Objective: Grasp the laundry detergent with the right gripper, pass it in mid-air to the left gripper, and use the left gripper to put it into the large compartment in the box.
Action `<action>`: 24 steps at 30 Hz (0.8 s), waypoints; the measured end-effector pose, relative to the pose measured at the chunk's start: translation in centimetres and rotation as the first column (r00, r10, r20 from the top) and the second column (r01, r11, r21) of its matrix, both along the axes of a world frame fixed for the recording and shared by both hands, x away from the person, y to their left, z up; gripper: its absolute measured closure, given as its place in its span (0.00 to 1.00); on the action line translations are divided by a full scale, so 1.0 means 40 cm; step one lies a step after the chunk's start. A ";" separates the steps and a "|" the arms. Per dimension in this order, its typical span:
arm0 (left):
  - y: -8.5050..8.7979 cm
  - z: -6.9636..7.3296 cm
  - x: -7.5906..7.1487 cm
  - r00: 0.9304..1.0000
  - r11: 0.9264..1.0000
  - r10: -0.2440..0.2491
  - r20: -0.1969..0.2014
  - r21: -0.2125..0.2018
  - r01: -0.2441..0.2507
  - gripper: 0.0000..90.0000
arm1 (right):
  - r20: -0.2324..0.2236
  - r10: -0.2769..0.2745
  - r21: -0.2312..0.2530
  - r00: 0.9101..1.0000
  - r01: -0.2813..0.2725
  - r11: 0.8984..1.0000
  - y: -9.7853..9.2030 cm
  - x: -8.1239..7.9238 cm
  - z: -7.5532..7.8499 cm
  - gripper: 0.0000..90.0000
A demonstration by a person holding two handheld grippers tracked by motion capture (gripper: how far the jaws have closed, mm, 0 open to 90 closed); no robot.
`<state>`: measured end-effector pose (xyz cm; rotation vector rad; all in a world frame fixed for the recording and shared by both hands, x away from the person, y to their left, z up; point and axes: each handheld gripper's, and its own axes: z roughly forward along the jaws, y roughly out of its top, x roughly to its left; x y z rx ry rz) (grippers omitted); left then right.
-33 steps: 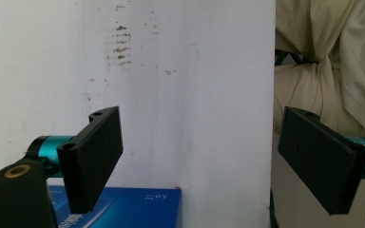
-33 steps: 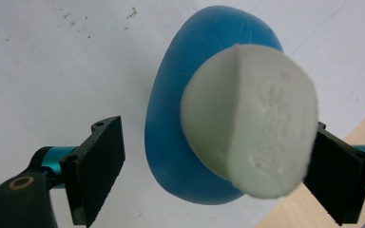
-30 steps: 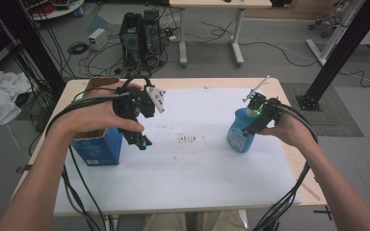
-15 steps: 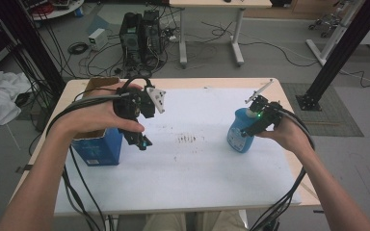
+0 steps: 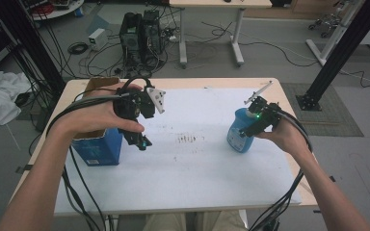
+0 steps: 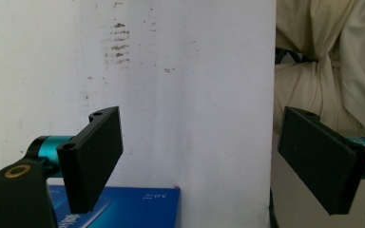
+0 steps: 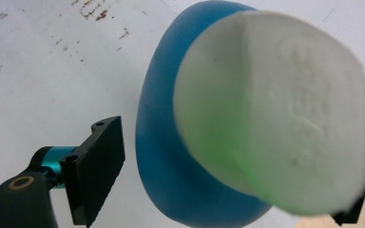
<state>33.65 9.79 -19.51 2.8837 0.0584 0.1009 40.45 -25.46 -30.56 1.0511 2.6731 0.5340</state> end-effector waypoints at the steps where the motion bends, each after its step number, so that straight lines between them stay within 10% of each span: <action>1: 0.000 0.000 0.000 1.000 1.000 0.000 0.000 0.000 0.000 0.17 | 0.000 0.000 0.000 1.000 0.000 1.000 0.000 0.000 0.000 0.14; 24: 0.001 0.000 0.001 1.000 1.000 0.001 -0.001 0.004 -0.001 0.17 | 0.002 -0.001 -0.001 1.000 0.001 1.000 0.000 0.002 -0.003 0.18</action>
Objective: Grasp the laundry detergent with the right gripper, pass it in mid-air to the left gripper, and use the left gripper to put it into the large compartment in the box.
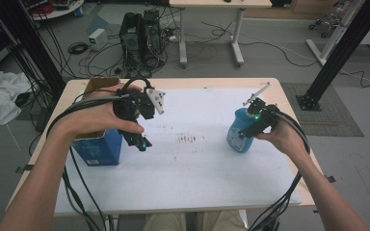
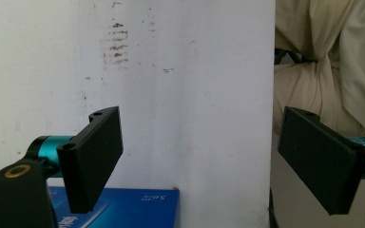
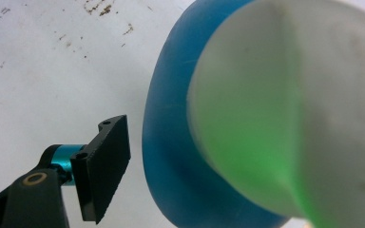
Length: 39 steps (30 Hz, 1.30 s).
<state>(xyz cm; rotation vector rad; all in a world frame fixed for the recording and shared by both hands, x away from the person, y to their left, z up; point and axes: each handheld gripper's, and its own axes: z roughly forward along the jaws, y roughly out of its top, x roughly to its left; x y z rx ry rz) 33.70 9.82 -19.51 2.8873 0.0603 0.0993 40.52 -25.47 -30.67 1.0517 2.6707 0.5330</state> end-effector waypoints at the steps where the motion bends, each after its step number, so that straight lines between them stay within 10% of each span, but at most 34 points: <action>1: 0.000 0.000 0.000 1.000 1.000 0.000 0.000 0.000 0.000 0.17 | 0.000 0.000 0.000 1.000 0.000 1.000 0.000 0.000 0.000 0.18; 31: 0.001 0.000 0.001 1.000 1.000 0.000 0.000 0.000 0.000 0.17 | 0.000 0.000 0.000 1.000 0.000 1.000 0.000 0.000 0.000 0.36; 33: 0.000 0.000 0.000 1.000 1.000 -0.001 -0.001 0.000 0.001 0.17 | 0.053 -0.024 0.048 0.998 0.021 0.999 0.004 -0.011 -0.027 0.36; 34: 0.003 -0.016 0.002 1.000 1.000 -0.001 -0.005 -0.010 0.001 0.17 | 0.001 0.000 0.001 1.000 0.000 1.000 0.000 0.000 0.000 0.36; 36: 0.001 0.000 0.001 1.000 1.000 0.000 0.000 0.000 0.000 0.17 | 0.052 -0.023 0.048 0.998 0.021 0.999 0.004 -0.011 -0.027 0.36; 37: 0.002 -0.017 0.003 1.000 1.000 -0.004 -0.005 -0.008 0.004 0.17 | 0.011 -0.001 -0.005 1.000 0.001 1.000 0.002 -0.001 0.000 0.36; 39: 0.002 -0.016 0.003 1.000 1.000 -0.003 -0.006 -0.009 0.003 0.17 | 0.058 -0.034 0.059 0.998 0.031 0.998 0.004 -0.012 -0.033 0.37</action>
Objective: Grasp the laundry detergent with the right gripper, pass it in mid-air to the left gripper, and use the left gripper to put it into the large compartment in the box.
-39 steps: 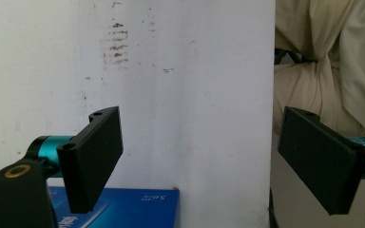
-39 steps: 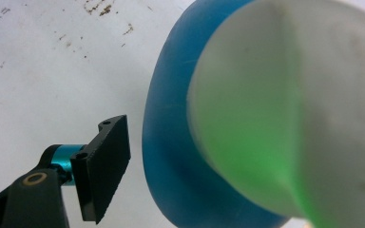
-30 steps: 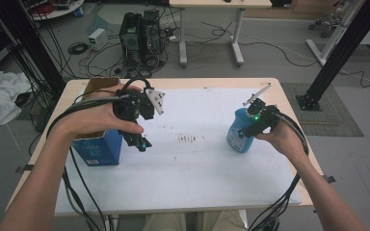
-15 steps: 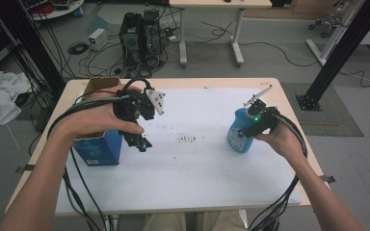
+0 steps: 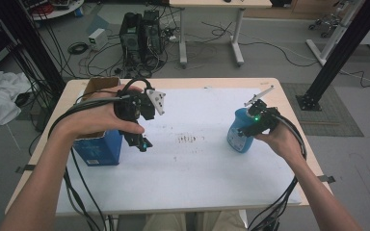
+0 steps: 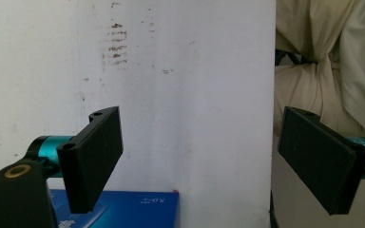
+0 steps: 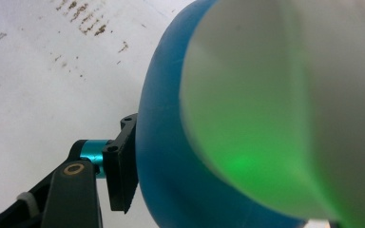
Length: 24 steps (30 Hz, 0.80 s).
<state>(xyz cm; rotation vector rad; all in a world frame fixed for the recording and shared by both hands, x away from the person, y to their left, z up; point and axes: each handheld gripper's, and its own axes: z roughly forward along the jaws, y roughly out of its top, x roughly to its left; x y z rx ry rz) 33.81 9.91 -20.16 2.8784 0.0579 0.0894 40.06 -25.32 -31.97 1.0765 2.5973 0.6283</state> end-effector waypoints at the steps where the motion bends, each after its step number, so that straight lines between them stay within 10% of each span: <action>1: 0.000 -0.001 0.001 1.000 1.000 -0.001 0.000 -0.001 0.001 0.17 | -0.001 0.009 -0.005 1.000 -0.009 1.000 -0.001 0.001 0.003 0.37; 5: -0.003 0.016 -0.004 1.000 1.000 0.001 0.006 0.008 -0.001 0.17 | 0.002 -0.012 0.012 1.000 0.012 1.000 0.000 -0.003 -0.007 0.39; 6: 0.001 -0.002 0.001 1.000 1.000 0.000 -0.003 0.001 0.000 0.17 | -0.060 0.033 -0.056 0.998 -0.036 0.998 -0.004 0.010 0.034 0.39; 7: 0.002 -0.003 0.001 1.000 1.000 -0.001 -0.002 0.000 0.001 0.17 | 0.002 -0.012 0.013 1.000 0.012 1.000 0.000 -0.003 -0.007 0.40; 24: 0.005 -0.002 0.000 1.000 1.000 0.004 0.000 -0.004 -0.004 0.17 | 0.016 -0.006 0.038 1.000 0.005 0.999 -0.013 0.000 -0.012 0.49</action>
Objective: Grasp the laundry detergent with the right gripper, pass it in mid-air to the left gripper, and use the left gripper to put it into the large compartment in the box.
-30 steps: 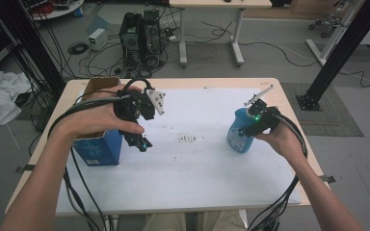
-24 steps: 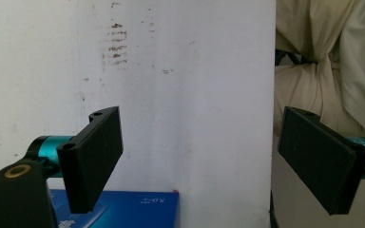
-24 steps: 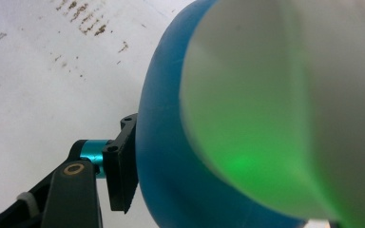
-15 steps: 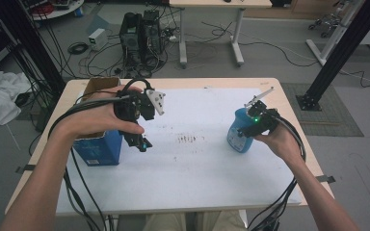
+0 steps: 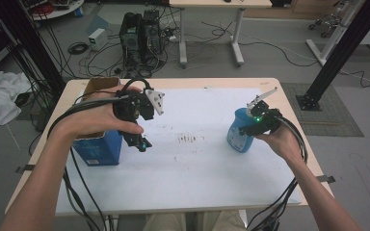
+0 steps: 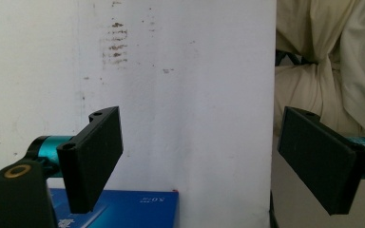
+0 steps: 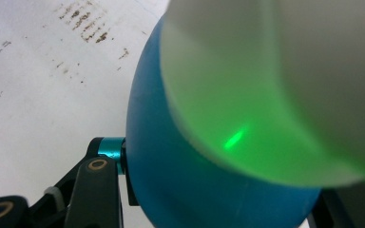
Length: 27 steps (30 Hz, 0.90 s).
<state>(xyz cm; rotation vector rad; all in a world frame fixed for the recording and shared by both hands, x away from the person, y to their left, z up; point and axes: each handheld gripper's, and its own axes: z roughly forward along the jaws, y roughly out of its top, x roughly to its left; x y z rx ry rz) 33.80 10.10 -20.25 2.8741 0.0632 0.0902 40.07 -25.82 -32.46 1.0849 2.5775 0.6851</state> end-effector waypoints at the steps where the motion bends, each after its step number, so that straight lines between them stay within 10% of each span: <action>1: 0.000 0.001 0.001 1.000 1.000 -0.002 0.004 0.001 0.002 0.17 | 0.005 0.003 0.009 1.000 -0.003 1.000 -0.004 0.000 -0.001 0.49; 15: -0.010 0.013 0.007 1.000 1.000 0.006 0.010 -0.003 -0.006 0.17 | 0.033 0.032 0.023 0.999 -0.033 0.999 -0.008 -0.007 -0.005 0.51; 16: -0.009 0.011 0.006 1.000 1.000 0.006 0.005 -0.004 -0.006 0.17 | 0.020 0.074 0.077 0.997 -0.076 0.994 -0.004 -0.010 0.005 0.51; 18: -0.008 0.010 0.005 1.000 1.000 0.004 0.006 0.000 -0.004 0.17 | 0.031 0.028 0.022 0.999 -0.029 0.999 -0.008 -0.007 -0.005 0.51; 20: -0.015 0.021 0.013 1.000 1.000 0.013 0.014 -0.007 -0.013 0.17 | 0.031 0.108 0.075 0.994 -0.110 0.991 0.006 -0.018 0.016 0.51; 22: -0.022 0.029 0.018 0.999 0.999 0.026 0.019 -0.020 -0.025 0.17 | 0.020 0.070 0.075 0.997 -0.072 0.995 -0.004 -0.010 0.005 0.51; 23: -0.013 0.017 0.010 1.000 1.000 0.012 0.015 -0.004 -0.012 0.17 | 0.039 0.160 0.078 0.986 -0.162 0.984 0.018 -0.026 0.030 0.51; 24: -0.029 0.039 0.025 0.999 0.999 0.031 0.020 -0.033 -0.030 0.17 | 0.028 0.098 0.073 0.995 -0.099 0.992 0.003 -0.015 0.012 0.51; 27: -0.043 0.054 0.037 0.999 0.999 0.032 0.021 -0.044 -0.031 0.17 | 0.049 0.302 0.084 0.952 -0.305 0.949 0.049 -0.045 0.056 0.51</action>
